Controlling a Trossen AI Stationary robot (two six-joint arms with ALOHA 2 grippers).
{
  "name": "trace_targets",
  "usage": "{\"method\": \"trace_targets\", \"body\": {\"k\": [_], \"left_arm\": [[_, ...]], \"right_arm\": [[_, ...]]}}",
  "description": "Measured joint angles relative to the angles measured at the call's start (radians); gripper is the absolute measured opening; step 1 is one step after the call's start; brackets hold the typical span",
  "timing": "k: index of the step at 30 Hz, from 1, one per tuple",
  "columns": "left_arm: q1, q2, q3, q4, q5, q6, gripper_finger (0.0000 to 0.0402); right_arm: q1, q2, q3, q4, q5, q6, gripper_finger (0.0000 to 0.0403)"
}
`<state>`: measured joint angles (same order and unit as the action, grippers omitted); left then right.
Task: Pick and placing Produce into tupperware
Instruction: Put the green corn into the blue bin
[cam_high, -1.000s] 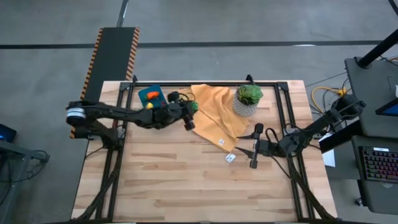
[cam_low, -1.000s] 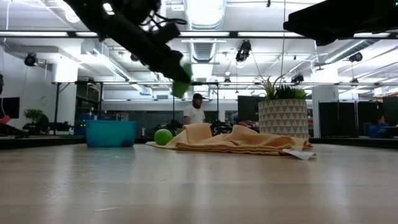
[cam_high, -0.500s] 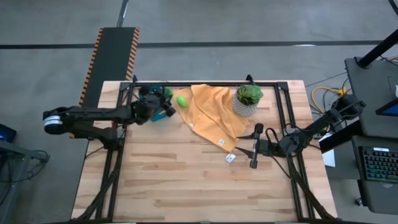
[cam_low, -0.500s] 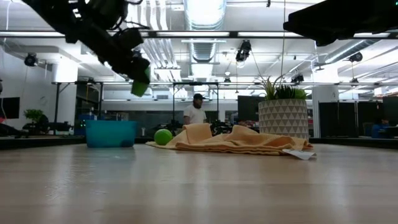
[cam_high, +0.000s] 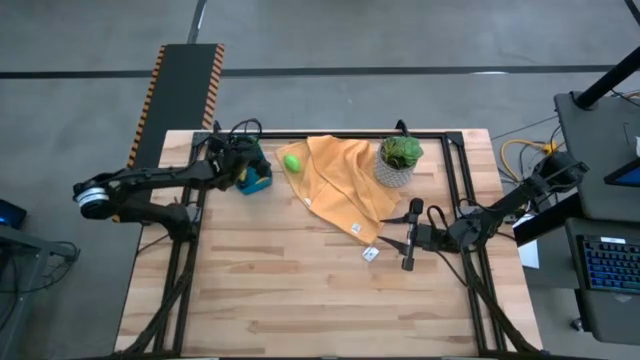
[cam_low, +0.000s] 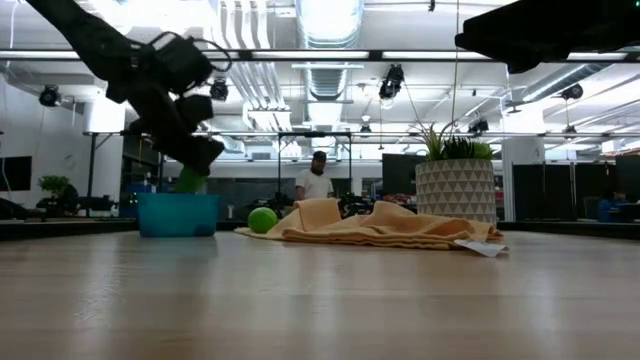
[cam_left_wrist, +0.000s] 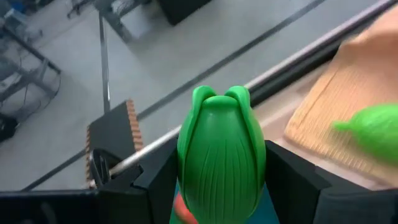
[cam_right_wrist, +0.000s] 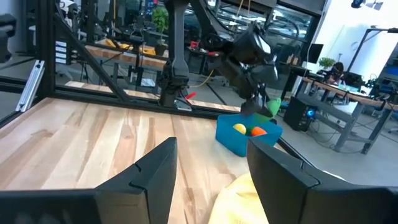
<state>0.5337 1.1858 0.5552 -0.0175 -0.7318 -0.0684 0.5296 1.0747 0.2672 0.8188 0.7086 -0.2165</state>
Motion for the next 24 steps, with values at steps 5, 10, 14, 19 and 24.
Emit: {"method": "trace_targets", "body": {"k": [5,10,14,19,24], "left_arm": [[0.01,0.067,0.0,-0.042,0.003,-0.065,0.0186],[0.01,0.125,0.001,-0.081,0.02,-0.102,0.0186],[0.01,0.154,0.002,-0.08,0.027,-0.11,0.0186],[0.01,0.169,0.003,-0.078,0.034,-0.112,0.0198],[0.01,0.169,0.003,-0.078,0.034,-0.11,0.0219]], "right_arm": [[0.0,0.0,0.0,0.0,0.0,0.0,0.0187],[0.0,0.0,0.0,0.0,0.0,0.0,0.0187],[0.0,0.0,0.0,-0.001,0.0,0.0,0.0187],[0.0,0.0,0.0,-0.003,0.0,0.0,0.0187],[0.0,0.0,0.0,-0.003,0.0,0.0,0.0187]]}}
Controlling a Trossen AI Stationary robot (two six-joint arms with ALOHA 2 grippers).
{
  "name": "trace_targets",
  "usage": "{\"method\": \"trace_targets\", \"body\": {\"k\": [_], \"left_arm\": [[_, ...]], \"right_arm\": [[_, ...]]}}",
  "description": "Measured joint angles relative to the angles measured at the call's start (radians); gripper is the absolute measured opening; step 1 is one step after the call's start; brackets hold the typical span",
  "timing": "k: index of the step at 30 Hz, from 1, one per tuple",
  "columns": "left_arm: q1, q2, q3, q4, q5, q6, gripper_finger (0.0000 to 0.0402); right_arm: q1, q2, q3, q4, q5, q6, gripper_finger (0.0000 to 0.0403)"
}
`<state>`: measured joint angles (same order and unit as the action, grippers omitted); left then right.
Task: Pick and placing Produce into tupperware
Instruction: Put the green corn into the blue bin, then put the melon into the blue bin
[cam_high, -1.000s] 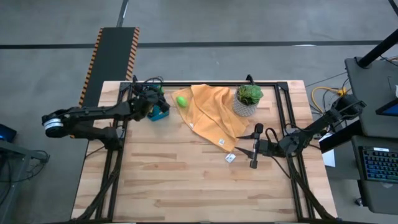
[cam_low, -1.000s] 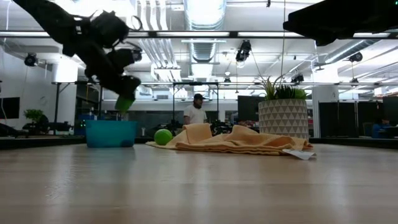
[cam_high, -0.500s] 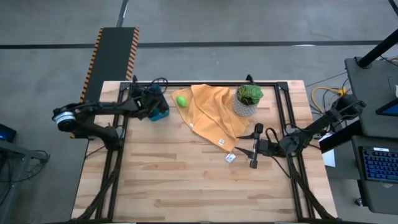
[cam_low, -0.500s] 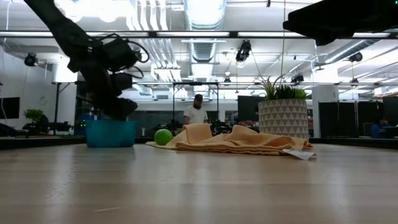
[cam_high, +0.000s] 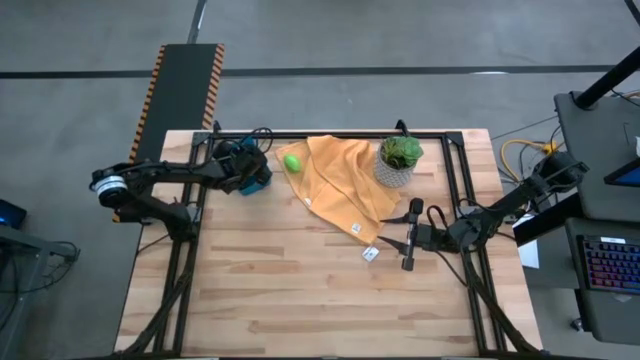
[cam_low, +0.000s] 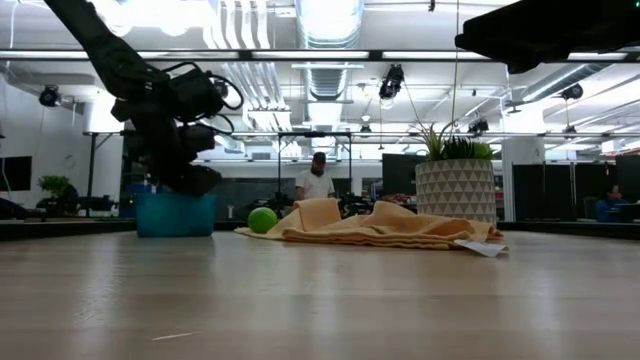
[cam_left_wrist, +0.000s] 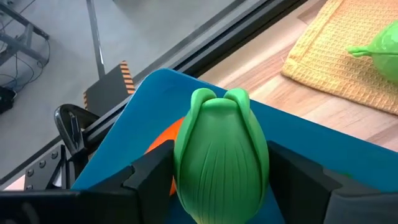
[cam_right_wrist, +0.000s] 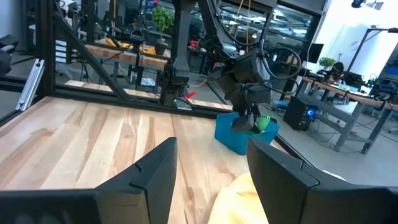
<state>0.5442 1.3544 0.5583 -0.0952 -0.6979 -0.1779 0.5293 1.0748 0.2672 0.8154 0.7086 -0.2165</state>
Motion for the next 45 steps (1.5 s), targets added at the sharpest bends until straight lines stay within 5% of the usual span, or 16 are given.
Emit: {"method": "trace_targets", "body": {"k": [15,22,26,34,39,45], "left_arm": [[-0.001,-0.05,0.004,-0.003,0.069,-0.021,0.0325],[-0.027,-0.182,0.014,0.009,0.153,0.045,0.0357],[-0.052,-0.269,0.037,0.041,0.32,0.101,0.0359],[-0.063,-0.321,0.039,0.227,0.818,0.341,0.0359],[-0.073,-0.313,0.058,0.225,0.772,0.503,0.0359],[-0.075,-0.245,0.273,-0.127,0.648,0.508,0.0358]], "right_arm": [[0.0,0.0,0.0,-0.001,0.0,0.0,0.0187],[0.0,0.0,0.0,-0.005,0.0,0.0,0.0187],[0.0,0.0,0.0,-0.005,0.0,-0.001,0.0187],[0.0,0.0,-0.001,-0.005,0.0,-0.002,0.0187],[0.0,0.0,-0.001,-0.004,0.0,-0.004,0.0187],[0.0,0.0,-0.001,-0.004,0.0,-0.008,0.0187]]}}
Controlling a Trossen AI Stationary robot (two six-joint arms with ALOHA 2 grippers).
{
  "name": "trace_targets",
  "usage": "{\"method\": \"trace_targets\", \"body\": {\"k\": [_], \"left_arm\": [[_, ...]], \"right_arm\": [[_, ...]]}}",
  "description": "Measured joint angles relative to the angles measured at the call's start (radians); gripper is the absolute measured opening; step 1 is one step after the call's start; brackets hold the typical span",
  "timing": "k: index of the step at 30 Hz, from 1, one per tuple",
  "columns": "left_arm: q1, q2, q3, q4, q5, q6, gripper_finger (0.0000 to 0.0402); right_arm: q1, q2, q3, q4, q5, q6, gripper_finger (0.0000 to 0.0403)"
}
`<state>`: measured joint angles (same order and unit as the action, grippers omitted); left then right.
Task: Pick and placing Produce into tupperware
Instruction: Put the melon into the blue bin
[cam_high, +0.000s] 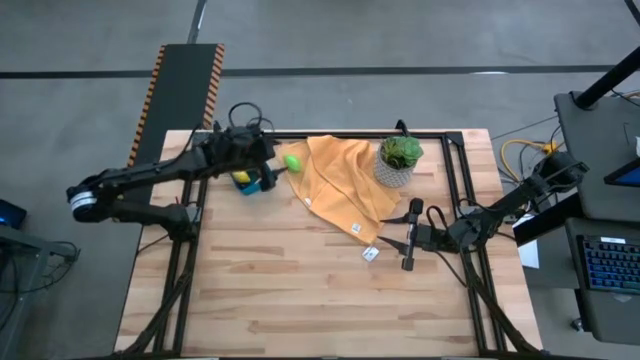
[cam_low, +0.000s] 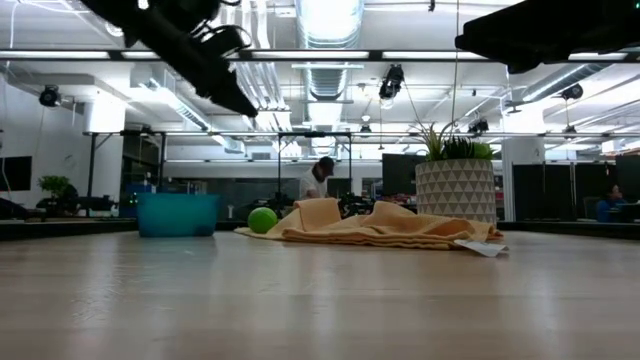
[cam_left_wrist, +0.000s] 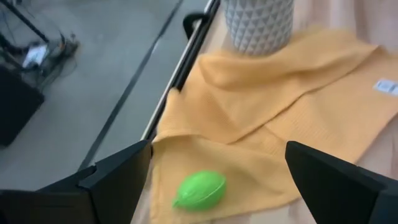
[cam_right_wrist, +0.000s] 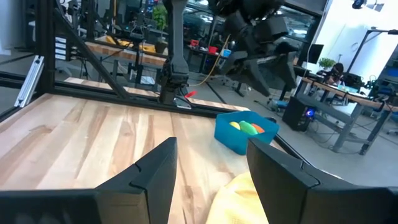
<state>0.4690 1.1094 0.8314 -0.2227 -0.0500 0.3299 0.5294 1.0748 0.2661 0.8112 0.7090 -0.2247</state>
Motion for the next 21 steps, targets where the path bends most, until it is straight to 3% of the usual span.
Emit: {"method": "trace_targets", "body": {"k": [6,9,13,18,21], "left_arm": [[-0.001,0.124,0.267,-0.304,-0.041,0.121,0.0352],[-0.001,0.19,0.344,-0.399,-0.104,0.23,0.0352],[-0.006,0.258,0.376,-0.432,-0.165,0.376,0.0352],[-0.015,0.347,0.387,-0.474,-0.172,0.437,0.0352],[-0.023,0.41,0.406,-0.528,-0.281,0.463,0.0356]], "right_arm": [[0.0,0.0,0.001,0.0,0.0,-0.011,0.0187],[0.0,0.0,0.003,0.001,0.0,-0.011,0.0187],[0.0,0.0,0.003,0.0,0.0,-0.011,0.0187],[0.0,0.0,0.002,0.0,0.0,-0.011,0.0187],[0.0,0.0,0.002,0.0,0.0,-0.011,0.0187]]}}
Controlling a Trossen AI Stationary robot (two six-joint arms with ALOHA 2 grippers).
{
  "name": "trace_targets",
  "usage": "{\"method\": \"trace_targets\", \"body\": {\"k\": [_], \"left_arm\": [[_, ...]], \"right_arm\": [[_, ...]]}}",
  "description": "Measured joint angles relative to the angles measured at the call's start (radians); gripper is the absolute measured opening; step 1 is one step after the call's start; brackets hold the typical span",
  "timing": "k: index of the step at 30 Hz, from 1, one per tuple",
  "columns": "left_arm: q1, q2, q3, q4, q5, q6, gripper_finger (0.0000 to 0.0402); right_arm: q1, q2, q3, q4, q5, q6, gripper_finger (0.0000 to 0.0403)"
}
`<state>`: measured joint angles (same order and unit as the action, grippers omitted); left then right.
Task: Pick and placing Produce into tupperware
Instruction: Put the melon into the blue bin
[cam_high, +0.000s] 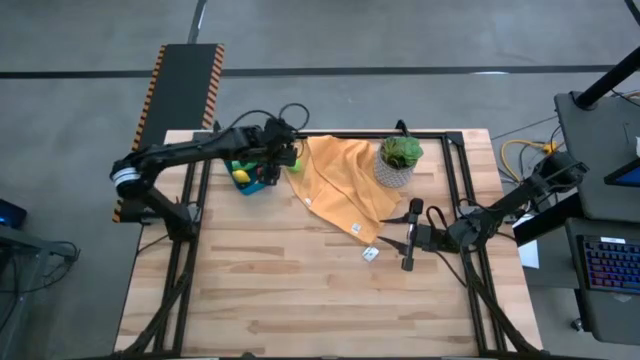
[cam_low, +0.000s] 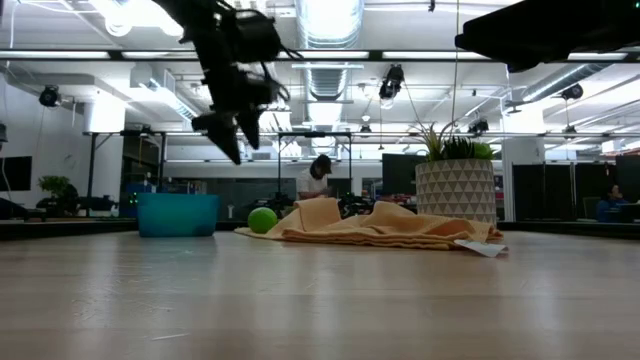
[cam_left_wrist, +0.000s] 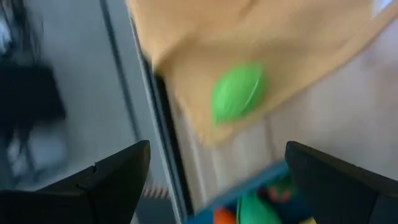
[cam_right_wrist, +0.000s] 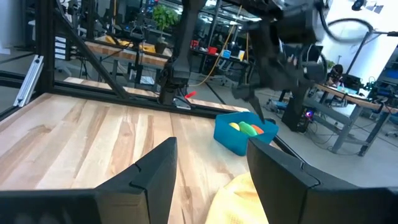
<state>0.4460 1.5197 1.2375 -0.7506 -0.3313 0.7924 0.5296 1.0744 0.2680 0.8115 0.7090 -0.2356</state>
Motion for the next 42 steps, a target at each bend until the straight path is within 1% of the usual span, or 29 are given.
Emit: {"method": "trace_targets", "body": {"k": [1,3,4,7,9,12,15,17,20,23,25,29,30,32,35,40,42], "left_arm": [[-0.002,0.023,0.012,-0.025,-0.049,-0.024,0.0359],[-0.003,0.078,0.048,-0.07,-0.169,-0.141,0.0371],[-0.003,0.11,0.071,-0.093,-0.224,-0.169,0.0379],[-0.002,0.193,0.117,-0.216,-0.362,-0.132,0.0397],[-0.007,0.241,0.129,-0.224,-0.462,-0.1,0.0394],[-0.011,0.294,0.129,-0.229,-0.539,-0.067,0.0386],[-0.013,0.322,0.129,-0.236,-0.541,-0.049,0.0384],[-0.017,0.321,0.129,-0.228,-0.511,-0.048,0.0384],[-0.023,0.294,0.129,-0.206,-0.4,-0.052,0.0384],[-0.026,0.256,0.129,-0.176,-0.258,-0.056,0.0384],[-0.029,0.237,0.129,-0.168,-0.143,-0.055,0.0384],[-0.03,0.21,0.129,-0.124,0.133,-0.025,0.0383],[-0.031,0.209,0.129,-0.106,0.166,-0.009,0.0383],[-0.031,0.209,0.128,-0.071,0.17,0.048,0.0383],[-0.026,0.211,0.122,-0.007,0.154,0.079,0.0383],[-0.022,0.214,0.067,0.061,0.137,0.156,0.0383],[-0.016,0.214,0.053,0.061,0.114,0.167,0.0383]], "right_arm": [[0.0,0.0,0.0,0.0,0.0,0.0,0.0187],[0.0,0.0,0.0,0.0,0.0,0.0,0.0187],[0.0,0.0,0.0,0.0,0.0,0.0,0.0187],[0.0,0.0,0.0,0.0,0.0,0.0,0.0187],[0.0,0.0,0.0,0.0,0.0,0.0,0.0187],[0.0,0.0,0.0,-0.001,0.0,0.0,0.0187],[0.0,0.0,0.0,-0.001,0.0,0.0,0.0187],[0.0,0.0,0.0,-0.005,0.0,0.0,0.0187],[0.0,0.0,-0.001,-0.024,0.0,0.0,0.0187],[0.0,0.0,-0.001,-0.036,0.0,0.001,0.0187],[0.0,0.0,-0.002,-0.04,0.0,0.005,0.0187],[0.0,0.0,-0.003,-0.046,0.0,0.01,0.0187],[0.0,0.0,-0.003,-0.047,0.0,0.013,0.0187],[0.0,0.0,-0.003,-0.047,0.0,0.015,0.0187],[0.0,0.0,-0.003,-0.047,0.0,0.019,0.0187],[0.0,0.0,-0.002,-0.048,0.0,0.027,0.0187],[0.0,0.0,-0.002,-0.048,0.0,0.027,0.0187]]}}
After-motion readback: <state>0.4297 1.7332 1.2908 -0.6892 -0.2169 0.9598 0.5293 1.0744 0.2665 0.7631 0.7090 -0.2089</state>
